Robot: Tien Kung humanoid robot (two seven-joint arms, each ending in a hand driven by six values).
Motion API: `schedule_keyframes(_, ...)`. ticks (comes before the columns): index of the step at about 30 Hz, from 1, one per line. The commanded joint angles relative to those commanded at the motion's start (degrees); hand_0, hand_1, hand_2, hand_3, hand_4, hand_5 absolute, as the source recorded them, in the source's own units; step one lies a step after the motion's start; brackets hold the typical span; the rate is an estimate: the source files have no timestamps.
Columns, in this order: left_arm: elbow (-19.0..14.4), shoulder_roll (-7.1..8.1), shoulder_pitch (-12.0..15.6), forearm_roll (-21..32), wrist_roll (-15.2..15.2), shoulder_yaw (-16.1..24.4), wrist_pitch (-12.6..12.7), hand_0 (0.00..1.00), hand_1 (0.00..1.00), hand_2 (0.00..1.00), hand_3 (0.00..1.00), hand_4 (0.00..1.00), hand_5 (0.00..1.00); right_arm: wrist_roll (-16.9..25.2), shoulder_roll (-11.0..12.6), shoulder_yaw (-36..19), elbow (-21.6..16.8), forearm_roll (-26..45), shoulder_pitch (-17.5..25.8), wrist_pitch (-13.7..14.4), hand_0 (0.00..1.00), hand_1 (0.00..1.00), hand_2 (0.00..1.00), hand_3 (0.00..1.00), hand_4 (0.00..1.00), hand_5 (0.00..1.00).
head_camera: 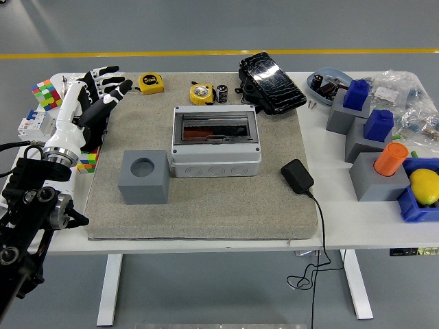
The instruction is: Fetch the battery,place it into the box,close the lid of the box
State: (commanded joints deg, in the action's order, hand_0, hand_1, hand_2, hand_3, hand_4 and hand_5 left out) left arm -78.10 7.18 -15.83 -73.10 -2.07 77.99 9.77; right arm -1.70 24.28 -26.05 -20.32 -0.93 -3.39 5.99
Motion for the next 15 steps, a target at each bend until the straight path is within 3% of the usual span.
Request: schedule_keyframes(15,-0.2,-0.13,0.1,-0.2,0.4,0.0,-0.3,0.516,0.625,0.662,0.723,0.998,0.473,-0.2,0.1,-0.2,0.0,0.0,0.0,0.0,0.545,0.6,0.587,0.544,0.923,0.488)
